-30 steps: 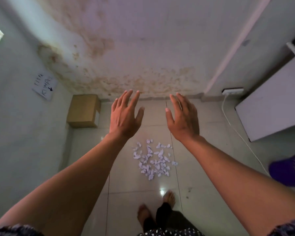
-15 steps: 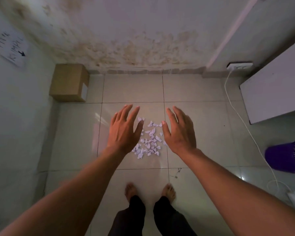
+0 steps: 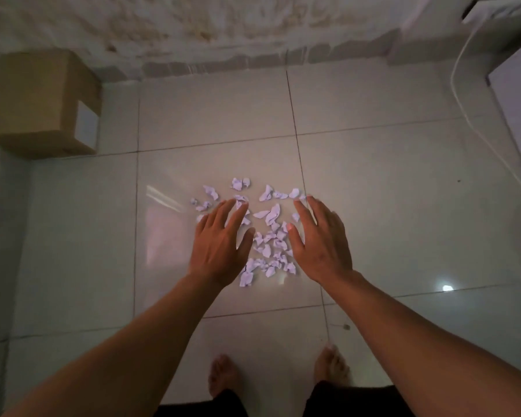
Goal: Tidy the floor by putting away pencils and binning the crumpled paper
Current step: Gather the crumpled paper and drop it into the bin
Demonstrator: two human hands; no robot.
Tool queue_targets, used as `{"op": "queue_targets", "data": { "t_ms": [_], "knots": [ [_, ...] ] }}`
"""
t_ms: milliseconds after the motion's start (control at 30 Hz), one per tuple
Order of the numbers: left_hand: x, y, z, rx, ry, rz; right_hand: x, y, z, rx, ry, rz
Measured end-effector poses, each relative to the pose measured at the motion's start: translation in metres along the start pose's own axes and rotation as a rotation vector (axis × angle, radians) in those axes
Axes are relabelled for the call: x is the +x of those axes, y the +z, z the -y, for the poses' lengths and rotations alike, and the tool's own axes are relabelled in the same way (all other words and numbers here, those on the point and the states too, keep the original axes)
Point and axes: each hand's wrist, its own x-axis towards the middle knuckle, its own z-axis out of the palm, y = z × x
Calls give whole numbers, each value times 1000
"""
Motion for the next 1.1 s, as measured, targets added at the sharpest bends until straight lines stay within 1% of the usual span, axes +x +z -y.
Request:
{"op": "queue_targets", "data": {
  "t_ms": [100, 233, 300, 367, 500, 600, 733, 800, 867, 900, 967, 1033, 1100],
  "knots": [
    [9, 73, 34, -10, -15, 16, 13, 82, -19, -6, 9, 39],
    [18, 155, 75, 2, -20, 29, 29, 172, -44, -5, 8, 51],
    [24, 196, 97, 5, -10, 10, 39, 214, -56, -17, -15, 46],
    [31, 229, 114, 22, -12, -10, 48, 245, -67, -51, -45, 29],
    [41, 279, 138, 101, -77, -37, 58, 290, -81, -69, -75, -38],
    [48, 301, 146, 94, -90, -55, 60, 313, -87, -61, -79, -76],
    [48, 316, 149, 59, -89, -44, 61, 327, -89, -99, -106, -62],
    [44, 318, 148, 22, -9, -48, 58, 326, -87, -34, -152, -78],
    [38, 318, 146, 4, 86, -69, 52, 321, -89, 51, -194, -136],
    [33, 316, 145, -1, 106, -81, 47, 317, -93, 57, -190, -163],
    [23, 312, 146, 3, 99, -70, 37, 310, -104, -10, -133, -197],
    [13, 309, 152, 45, 101, -16, 27, 309, -117, -98, -59, -182],
    [8, 310, 157, 92, 116, 30, 20, 313, -129, -127, -19, -147]
  ]
}}
